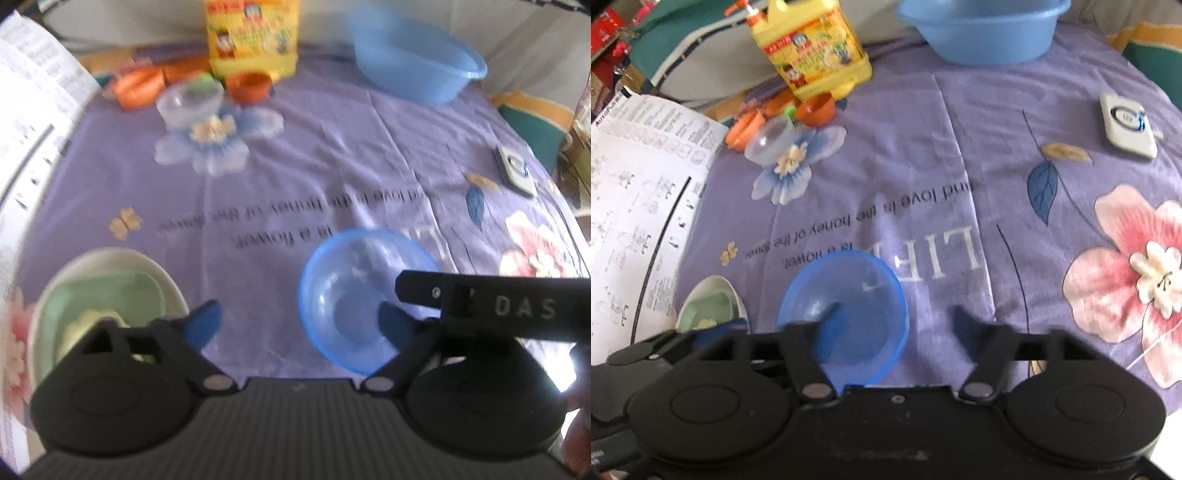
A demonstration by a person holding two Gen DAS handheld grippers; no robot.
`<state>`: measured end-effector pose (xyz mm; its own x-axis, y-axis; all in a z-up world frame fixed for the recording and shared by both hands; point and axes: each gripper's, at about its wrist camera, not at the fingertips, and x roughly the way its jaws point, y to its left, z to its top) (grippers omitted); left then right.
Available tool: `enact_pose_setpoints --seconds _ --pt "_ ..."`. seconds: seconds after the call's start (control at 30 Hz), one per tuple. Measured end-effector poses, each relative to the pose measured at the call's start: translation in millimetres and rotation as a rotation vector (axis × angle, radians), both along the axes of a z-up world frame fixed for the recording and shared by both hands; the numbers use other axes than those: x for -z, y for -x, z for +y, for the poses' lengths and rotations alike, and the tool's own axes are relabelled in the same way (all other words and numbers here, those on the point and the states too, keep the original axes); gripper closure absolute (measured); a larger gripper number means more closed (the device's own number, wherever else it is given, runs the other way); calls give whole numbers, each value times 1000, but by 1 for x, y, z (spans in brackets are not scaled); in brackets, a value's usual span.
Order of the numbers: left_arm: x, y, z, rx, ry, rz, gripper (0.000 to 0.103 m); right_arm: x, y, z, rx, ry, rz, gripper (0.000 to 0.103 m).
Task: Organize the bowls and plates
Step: 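Lower the blue bowl onto the cloth and open the right gripper, then move the right gripper to the clear plastic bowl and close on its rim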
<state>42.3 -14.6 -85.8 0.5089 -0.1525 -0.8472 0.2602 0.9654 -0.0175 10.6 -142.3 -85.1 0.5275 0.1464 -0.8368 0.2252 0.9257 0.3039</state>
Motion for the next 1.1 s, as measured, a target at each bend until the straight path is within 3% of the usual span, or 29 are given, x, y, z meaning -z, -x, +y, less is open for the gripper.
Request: enact_pose_setpoints --seconds 0.07,0.23,0.9,1.1 --pt "-8 0 3 -4 7 -23 0 -6 1 -1 3 12 -23 15" --pt "-22 5 19 -42 43 -63 0 -23 8 -9 29 30 -80 1" --pt "-25 -3 47 -94 94 -44 0 -30 5 -13 50 64 -83 0" --pt "-31 -25 63 -118 92 -74 0 -31 -12 -8 46 61 -76 0"
